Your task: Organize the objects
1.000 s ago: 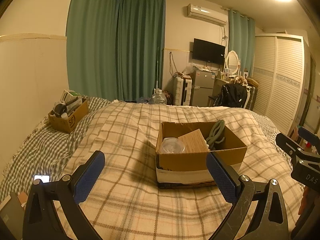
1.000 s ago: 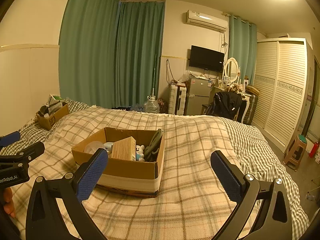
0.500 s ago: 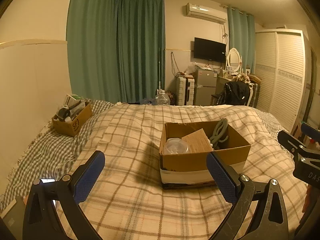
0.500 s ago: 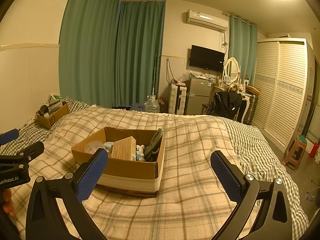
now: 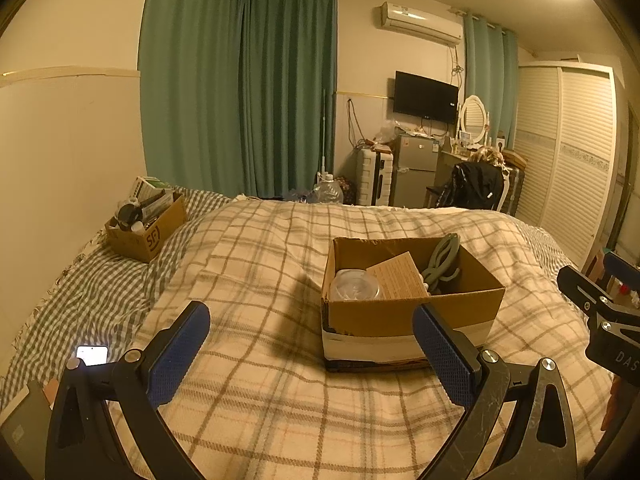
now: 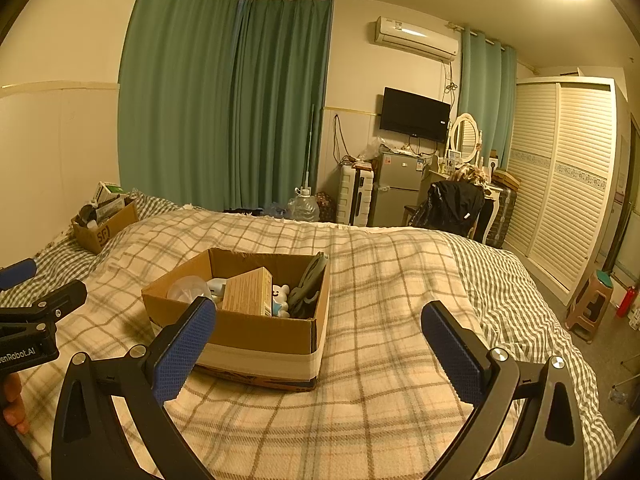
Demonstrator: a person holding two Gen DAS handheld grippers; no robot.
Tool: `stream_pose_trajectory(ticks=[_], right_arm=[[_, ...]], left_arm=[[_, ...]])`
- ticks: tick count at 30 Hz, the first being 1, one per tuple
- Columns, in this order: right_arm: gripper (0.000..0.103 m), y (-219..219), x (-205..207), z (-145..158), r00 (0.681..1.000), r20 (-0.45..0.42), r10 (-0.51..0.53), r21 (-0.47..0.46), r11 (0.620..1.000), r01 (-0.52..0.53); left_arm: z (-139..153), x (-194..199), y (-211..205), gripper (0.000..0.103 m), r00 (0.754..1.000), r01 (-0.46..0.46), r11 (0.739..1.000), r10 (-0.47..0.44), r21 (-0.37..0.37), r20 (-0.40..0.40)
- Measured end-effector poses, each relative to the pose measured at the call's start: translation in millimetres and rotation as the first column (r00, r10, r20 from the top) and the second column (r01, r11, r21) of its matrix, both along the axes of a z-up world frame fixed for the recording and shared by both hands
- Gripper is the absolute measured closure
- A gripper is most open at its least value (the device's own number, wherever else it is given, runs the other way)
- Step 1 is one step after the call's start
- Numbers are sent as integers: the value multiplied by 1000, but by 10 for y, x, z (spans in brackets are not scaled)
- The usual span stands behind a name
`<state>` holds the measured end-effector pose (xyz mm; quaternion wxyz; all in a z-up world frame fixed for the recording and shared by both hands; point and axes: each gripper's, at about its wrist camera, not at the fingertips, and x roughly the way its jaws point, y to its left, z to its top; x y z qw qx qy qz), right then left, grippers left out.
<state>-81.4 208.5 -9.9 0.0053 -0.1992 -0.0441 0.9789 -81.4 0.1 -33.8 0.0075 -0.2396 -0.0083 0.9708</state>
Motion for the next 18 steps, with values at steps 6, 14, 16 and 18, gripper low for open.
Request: stream_pose_trajectory(ticks=[6,14,16,18], right_arm=[[0,-7,1,-11,1000,3,1,2,1000,-1],[0,-9,-2,-27,1000,6,2,1,1000,-2],[1,-8,-3,-27,1000,7,2,0,1000,-2],[0,-11,-6,-32,1000,9,1,0,1000,-1]], left_arm=[[-9,5,3,0,1000,3,1000,-3,-5,0],[-21,18,6,0,1000,4,1000,-4,-22,-3],[-21,18,7,0,1000,5,1000,-5,-21,-3],[-22,16,7,0,1000,6,1000,-6,-23,-3]])
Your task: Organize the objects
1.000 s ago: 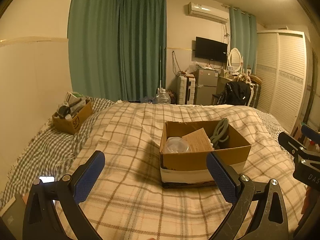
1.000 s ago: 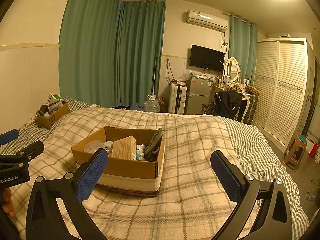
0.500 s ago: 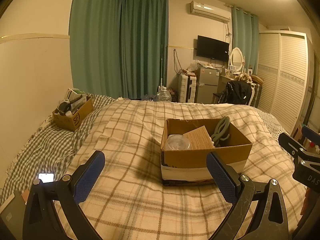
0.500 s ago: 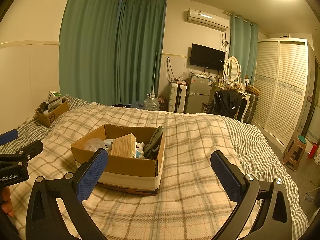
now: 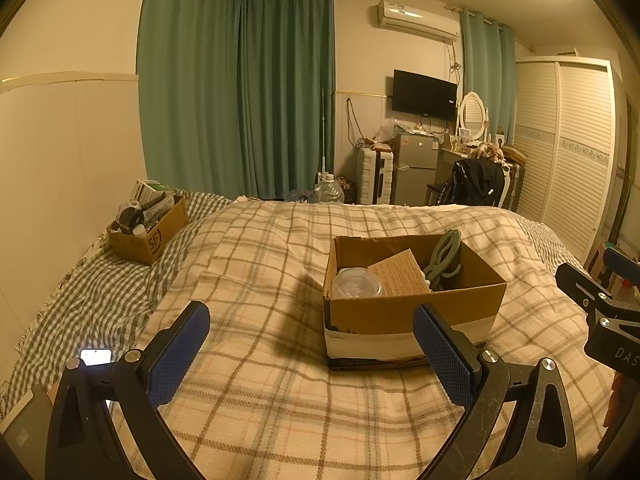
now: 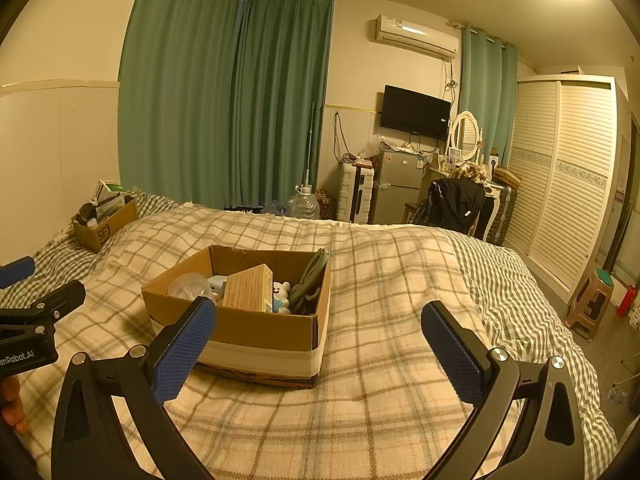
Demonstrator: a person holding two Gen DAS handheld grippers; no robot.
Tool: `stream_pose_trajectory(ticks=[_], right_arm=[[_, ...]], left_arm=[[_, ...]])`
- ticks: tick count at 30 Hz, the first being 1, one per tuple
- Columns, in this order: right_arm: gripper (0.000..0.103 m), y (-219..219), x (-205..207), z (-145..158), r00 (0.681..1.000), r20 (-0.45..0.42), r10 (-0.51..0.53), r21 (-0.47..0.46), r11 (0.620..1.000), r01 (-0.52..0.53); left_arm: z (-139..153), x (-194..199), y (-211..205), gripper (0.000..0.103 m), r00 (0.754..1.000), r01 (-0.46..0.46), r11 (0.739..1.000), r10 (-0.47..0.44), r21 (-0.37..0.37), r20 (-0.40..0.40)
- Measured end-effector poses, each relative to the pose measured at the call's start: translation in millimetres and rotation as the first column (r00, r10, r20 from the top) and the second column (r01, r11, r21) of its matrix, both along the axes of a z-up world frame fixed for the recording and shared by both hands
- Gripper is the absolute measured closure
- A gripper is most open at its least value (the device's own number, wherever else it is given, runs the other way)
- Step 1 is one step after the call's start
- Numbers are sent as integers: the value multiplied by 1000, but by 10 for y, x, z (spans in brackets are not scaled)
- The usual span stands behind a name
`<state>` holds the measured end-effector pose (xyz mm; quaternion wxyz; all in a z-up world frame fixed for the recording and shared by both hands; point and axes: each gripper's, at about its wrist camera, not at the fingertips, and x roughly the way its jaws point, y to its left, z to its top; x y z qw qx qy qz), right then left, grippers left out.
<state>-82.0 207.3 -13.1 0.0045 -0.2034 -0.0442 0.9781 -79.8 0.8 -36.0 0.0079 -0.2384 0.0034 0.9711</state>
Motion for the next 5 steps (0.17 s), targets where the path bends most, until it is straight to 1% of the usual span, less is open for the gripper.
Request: stream_pose_trajectory(ticks=[5], right_arm=[[0,-8,-1,-17,1000,5,1,1,1000,-1]], left_arm=[[-3,22,-8,0,1000,-4,1000,4,-7,-12]])
